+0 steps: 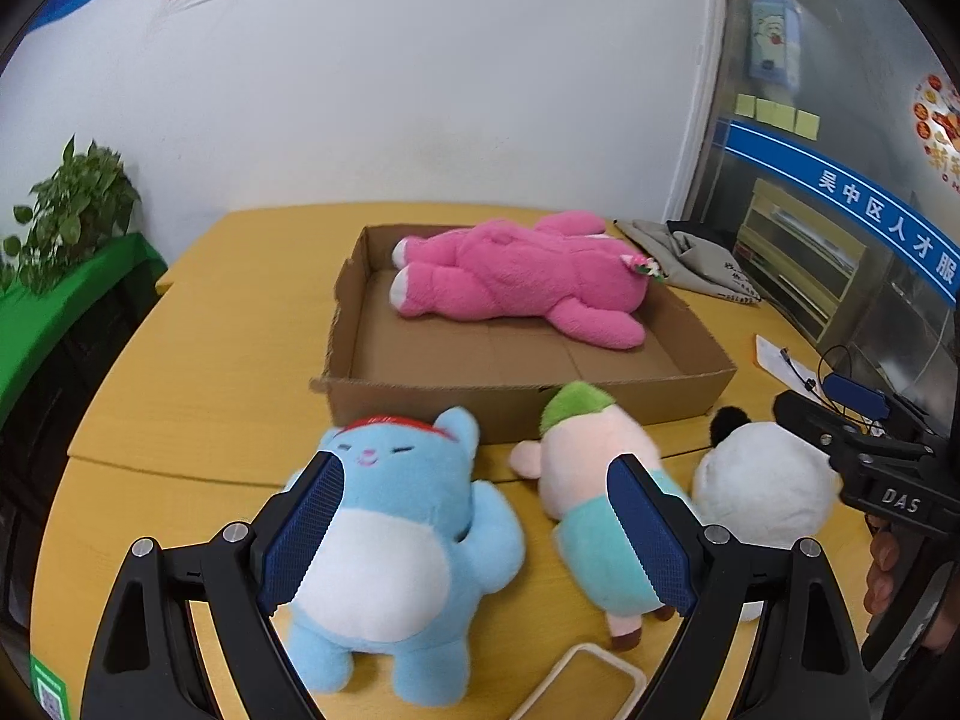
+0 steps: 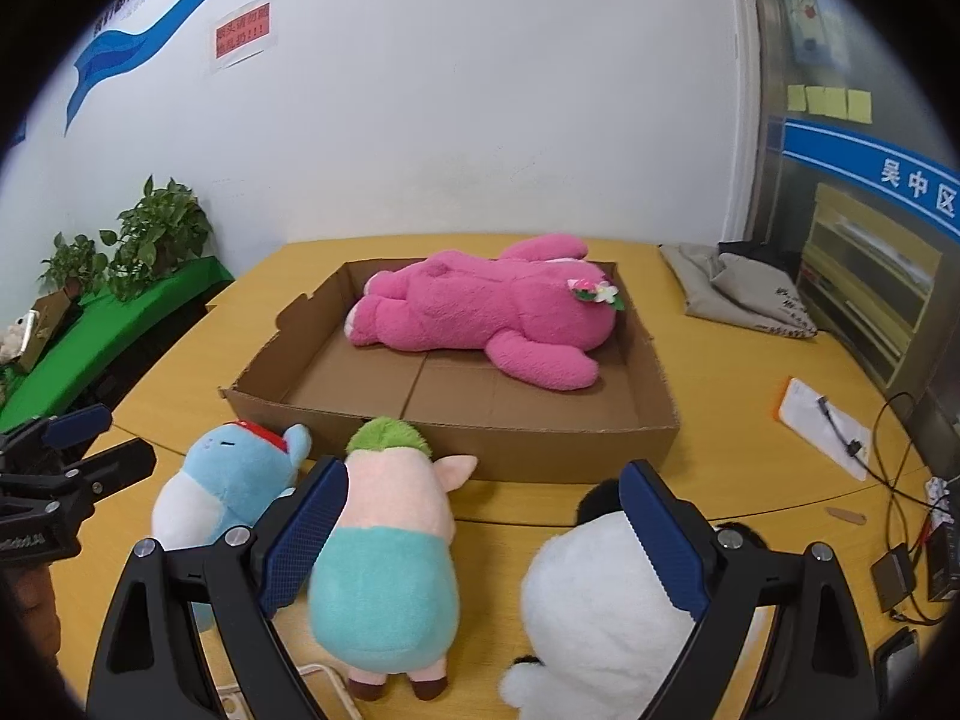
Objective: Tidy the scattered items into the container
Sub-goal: 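Close the left gripper and right gripper on the light-blue plush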
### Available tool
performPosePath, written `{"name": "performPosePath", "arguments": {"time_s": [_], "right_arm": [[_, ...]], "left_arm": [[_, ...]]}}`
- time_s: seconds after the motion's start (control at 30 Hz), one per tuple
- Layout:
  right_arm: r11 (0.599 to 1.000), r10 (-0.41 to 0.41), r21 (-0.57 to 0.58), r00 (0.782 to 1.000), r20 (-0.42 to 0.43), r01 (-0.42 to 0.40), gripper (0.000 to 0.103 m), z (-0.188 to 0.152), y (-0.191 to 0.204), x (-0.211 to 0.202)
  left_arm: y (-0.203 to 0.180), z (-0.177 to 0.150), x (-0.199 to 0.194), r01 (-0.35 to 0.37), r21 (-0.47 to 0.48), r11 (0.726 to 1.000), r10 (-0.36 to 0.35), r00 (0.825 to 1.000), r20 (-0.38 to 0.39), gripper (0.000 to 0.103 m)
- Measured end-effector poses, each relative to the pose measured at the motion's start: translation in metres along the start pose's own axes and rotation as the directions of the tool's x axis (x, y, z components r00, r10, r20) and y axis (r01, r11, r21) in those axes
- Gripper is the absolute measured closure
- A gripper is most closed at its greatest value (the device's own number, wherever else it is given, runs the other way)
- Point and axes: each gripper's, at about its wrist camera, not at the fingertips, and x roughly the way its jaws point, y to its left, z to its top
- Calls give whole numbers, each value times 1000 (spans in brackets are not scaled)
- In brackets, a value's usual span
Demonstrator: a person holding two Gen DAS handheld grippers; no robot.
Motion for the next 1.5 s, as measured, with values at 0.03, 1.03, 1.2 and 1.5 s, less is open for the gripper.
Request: {"name": "performPosePath", "arguments": {"time_s": [0.03,1.03,1.2,1.5], "right_arm": [[1000,19,3,1000,-5,-19,11,-2,3,2],[955,283,170,913,-293,-242,33,-56,135,129],[975,216,119,931,-295,-188,33,-57,128,131],[972,226,146,891,-393,-183,37,-73,121,144]], "left_arm": [[9,-3,3,-5,-12,1000,5,1000,-12,10],[194,-65,127,132,-311,941,-237,915,-328,52],[193,-63,124,186,-319,929,-287,907,-307,59],[187,-65,129,224,-305,926,-321,892,-318,49]]}}
